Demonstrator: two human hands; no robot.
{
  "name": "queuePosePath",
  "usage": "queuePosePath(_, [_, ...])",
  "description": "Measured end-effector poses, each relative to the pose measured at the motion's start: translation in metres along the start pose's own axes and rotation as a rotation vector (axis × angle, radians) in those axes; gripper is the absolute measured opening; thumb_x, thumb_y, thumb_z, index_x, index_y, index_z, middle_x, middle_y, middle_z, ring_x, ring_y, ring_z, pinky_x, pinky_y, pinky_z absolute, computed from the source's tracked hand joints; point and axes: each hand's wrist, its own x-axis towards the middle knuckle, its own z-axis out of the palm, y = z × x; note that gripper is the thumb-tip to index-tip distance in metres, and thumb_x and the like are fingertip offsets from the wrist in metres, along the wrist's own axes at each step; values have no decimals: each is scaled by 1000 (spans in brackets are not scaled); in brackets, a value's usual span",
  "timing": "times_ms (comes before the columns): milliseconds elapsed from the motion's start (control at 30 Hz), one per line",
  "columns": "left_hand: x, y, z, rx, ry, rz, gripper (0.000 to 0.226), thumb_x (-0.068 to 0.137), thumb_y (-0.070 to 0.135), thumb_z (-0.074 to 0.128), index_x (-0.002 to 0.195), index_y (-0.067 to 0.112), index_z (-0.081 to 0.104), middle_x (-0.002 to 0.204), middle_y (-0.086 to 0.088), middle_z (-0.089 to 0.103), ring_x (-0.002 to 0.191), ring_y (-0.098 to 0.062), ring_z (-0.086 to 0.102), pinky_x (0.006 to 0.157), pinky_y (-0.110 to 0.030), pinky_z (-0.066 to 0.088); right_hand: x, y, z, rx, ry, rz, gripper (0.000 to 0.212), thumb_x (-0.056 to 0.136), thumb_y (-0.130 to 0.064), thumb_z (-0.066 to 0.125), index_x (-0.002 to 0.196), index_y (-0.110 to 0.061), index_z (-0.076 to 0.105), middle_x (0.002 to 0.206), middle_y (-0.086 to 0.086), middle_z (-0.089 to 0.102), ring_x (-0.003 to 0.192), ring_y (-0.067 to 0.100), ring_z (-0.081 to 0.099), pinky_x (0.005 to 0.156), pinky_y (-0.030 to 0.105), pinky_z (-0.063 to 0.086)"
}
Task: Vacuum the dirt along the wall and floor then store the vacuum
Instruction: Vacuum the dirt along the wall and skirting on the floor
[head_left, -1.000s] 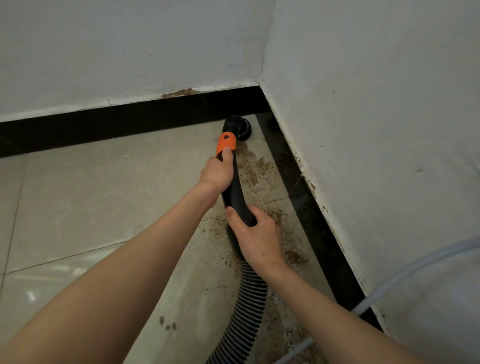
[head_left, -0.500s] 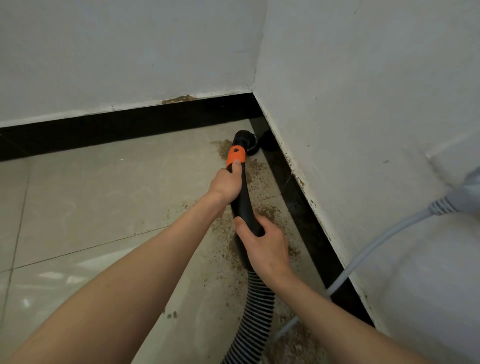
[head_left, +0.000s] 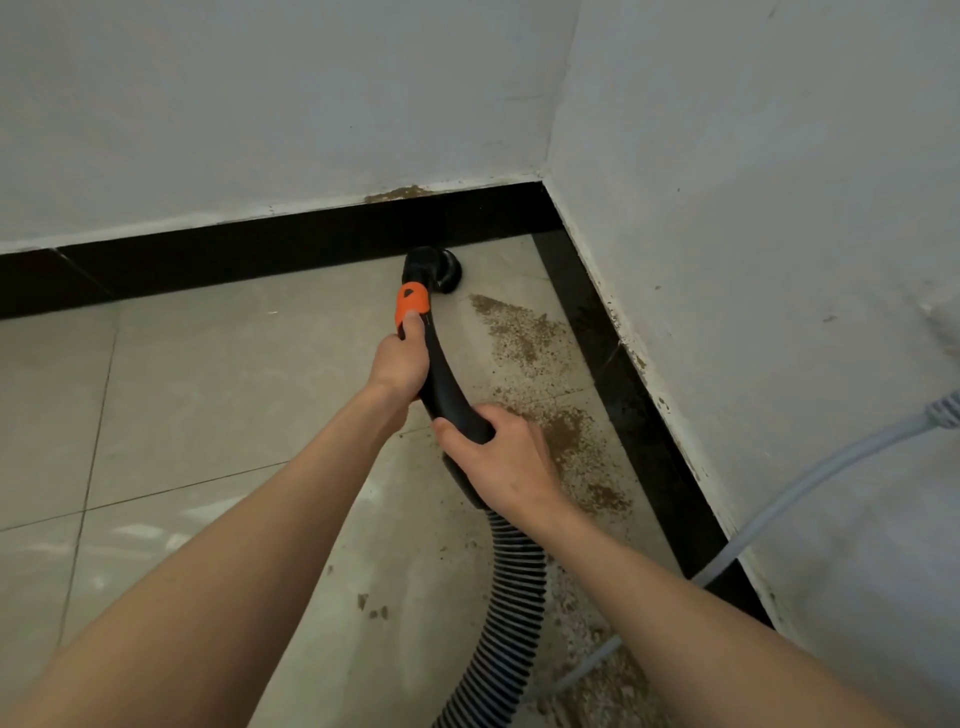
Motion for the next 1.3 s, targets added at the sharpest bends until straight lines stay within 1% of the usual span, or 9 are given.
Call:
queuePosePath(133, [-9, 0, 18, 1, -75, -5, 55, 98, 51, 26, 107, 4, 53, 84, -8, 55, 83, -23, 55, 88, -40, 49, -9, 12, -11, -48, 40, 40, 33, 85, -59, 55, 93, -28, 63, 78, -2, 67, 73, 18, 65, 70, 40, 57])
queuePosePath(300, [-21, 4, 40, 11, -143, 15, 56, 99, 50, 26, 111, 3, 52, 92, -10, 56, 88, -25, 55, 90, -41, 49, -17, 24, -23, -11, 95, 58, 34, 81, -61, 54, 88, -29, 63, 75, -3, 67, 71, 19, 65, 71, 45, 57])
queuePosePath(467, [-18, 6, 17, -70, -25, 38, 52, 98, 51, 28, 108, 5, 51, 85, -7, 54, 82, -22, 55, 80, -37, 49, -11, 8, -17, -35, 26, -8, 33, 83, -59, 56, 87, -27, 62, 75, -2, 66, 71, 20, 65, 67, 40, 55])
queuePosePath(533, [-10, 4, -4, -109, 54, 16, 52, 99, 50, 28, 112, 5, 50, 91, -9, 57, 85, -23, 56, 80, -35, 49, -3, -6, -9, -71, -23, -67, 32, 85, -56, 57, 86, -24, 61, 74, -1, 64, 71, 21, 63, 62, 37, 51])
queuePosePath(600, [-1, 1, -24, -127, 110, -29, 55, 99, 49, 28, 121, 3, 48, 104, -13, 58, 95, -26, 57, 86, -36, 49, 4, -19, 3, -112, -68, -98, 32, 87, -56, 57, 86, -24, 59, 72, -3, 61, 71, 21, 62, 58, 32, 46])
queuePosePath(733, [11, -2, -43, -101, 111, -76, 58, 100, 48, 26, 127, 1, 45, 111, -14, 56, 98, -26, 55, 81, -35, 47, 11, -28, 23, -110, -111, -70, 31, 86, -58, 55, 89, -27, 59, 78, -2, 63, 75, 22, 63, 62, 32, 48])
queuePosePath(967, [11, 17, 0, -13, -60, -64, 58, 99, 50, 26, 120, 2, 50, 90, -9, 56, 81, -22, 56, 73, -35, 47, 8, -16, -2, -75, 18, 6, 33, 86, -57, 55, 88, -25, 60, 78, -2, 63, 74, 21, 62, 66, 33, 51])
queuePosePath(1167, [5, 18, 17, 119, -113, -64, 57, 99, 50, 25, 116, 3, 51, 91, -10, 57, 86, -25, 57, 78, -36, 50, -8, -8, -7, -20, 64, 80, 34, 86, -59, 53, 87, -25, 59, 81, -2, 64, 77, 21, 63, 64, 31, 47])
queuePosePath(1300, [2, 19, 8, 136, -134, -49, 57, 100, 49, 25, 115, 2, 52, 83, -8, 55, 75, -21, 54, 63, -30, 46, -16, -17, -1, -13, 59, 94, 35, 86, -60, 53, 88, -25, 60, 81, -3, 64, 78, 20, 62, 66, 31, 47])
